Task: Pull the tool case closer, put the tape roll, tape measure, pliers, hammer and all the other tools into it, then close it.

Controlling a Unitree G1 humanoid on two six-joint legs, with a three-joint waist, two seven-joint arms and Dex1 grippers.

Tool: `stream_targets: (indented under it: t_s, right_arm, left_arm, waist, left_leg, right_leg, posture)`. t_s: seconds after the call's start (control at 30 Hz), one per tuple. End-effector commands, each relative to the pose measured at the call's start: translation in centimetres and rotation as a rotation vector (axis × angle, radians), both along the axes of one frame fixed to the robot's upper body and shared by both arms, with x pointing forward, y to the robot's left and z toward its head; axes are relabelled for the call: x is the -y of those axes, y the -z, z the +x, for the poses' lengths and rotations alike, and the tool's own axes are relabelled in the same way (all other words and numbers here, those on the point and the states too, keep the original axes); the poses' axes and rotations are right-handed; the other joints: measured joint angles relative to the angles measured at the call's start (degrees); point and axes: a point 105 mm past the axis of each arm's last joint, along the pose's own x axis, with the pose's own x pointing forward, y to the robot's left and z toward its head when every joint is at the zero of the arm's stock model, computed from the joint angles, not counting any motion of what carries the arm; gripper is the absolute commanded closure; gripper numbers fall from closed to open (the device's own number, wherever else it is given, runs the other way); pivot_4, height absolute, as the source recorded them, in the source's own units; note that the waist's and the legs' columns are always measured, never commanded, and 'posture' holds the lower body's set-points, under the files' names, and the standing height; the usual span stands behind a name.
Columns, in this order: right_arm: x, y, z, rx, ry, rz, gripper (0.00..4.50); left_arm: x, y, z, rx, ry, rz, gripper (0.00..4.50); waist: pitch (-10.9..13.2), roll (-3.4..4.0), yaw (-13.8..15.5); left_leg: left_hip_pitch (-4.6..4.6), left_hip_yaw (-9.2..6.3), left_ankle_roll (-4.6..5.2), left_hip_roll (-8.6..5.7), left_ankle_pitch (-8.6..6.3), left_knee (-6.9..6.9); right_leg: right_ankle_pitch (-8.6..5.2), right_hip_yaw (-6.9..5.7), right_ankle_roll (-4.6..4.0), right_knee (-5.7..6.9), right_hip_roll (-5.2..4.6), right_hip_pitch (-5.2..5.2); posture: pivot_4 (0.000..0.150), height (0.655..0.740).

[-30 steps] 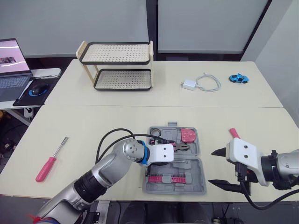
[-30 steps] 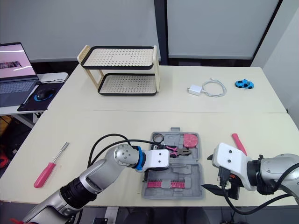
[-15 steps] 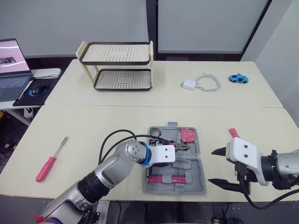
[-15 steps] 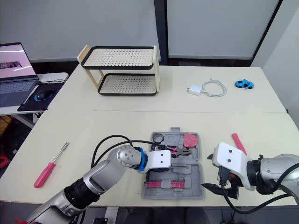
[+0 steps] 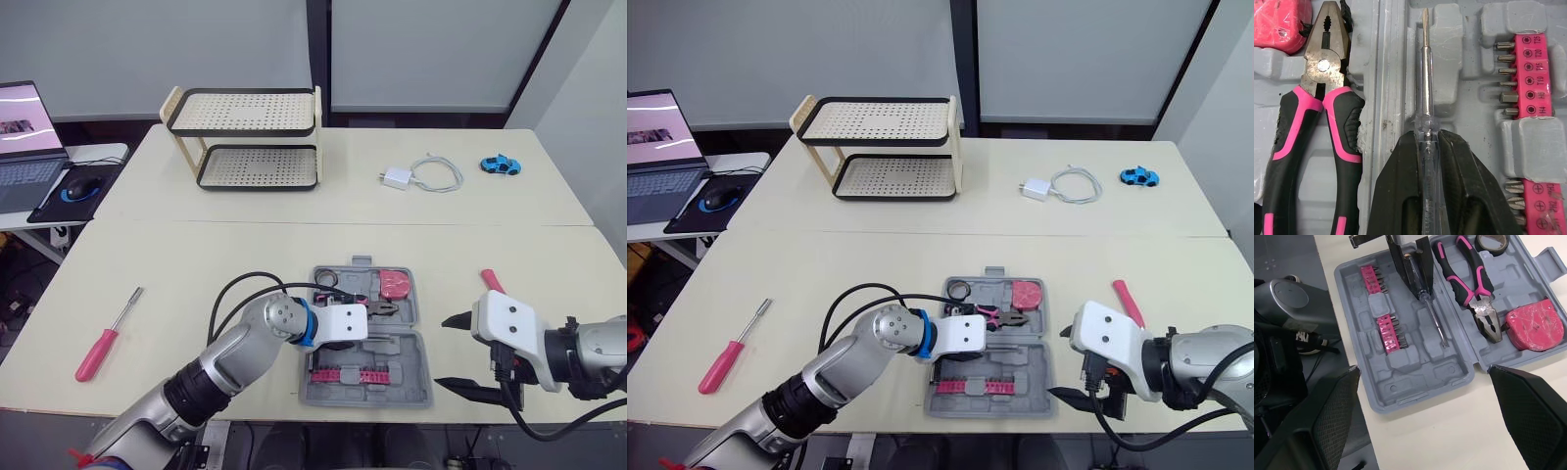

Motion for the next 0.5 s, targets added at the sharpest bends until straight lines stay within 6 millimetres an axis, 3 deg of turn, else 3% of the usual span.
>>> stream_targets:
  t_s: [0.03, 0.5]
  right_arm:
    - [-0.57, -0.44, -0.15, 0.026, -0.027, 0.013, 0.00]
    - [-0.63, -0.39, -0.07, 0.025, -0.030, 0.016, 0.00]
  left_arm:
    - [-0.11, -0.75, 0.20, 0.031, -0.002, -0.004, 4.29]
    - [-0.19, -1.35, 0.63, 0.035, -0.007, 0.000, 4.29]
  waist:
    - [0.0, 0.00, 0.0]
    - [0.0, 0.00, 0.0]
  left_leg:
    - [0.00, 0.00, 0.00, 0.00, 0.00, 0.00]
    - [0.00, 0.00, 0.00, 0.00, 0.00, 0.01]
  right_leg:
    - [0.00, 0.00, 0.00, 0.00, 0.00, 0.00]
    - [0.00, 0.00, 0.00, 0.01, 0.00, 0.00]
  posture:
    - [0.150, 0.7400]
    - [0.150, 0.7400]
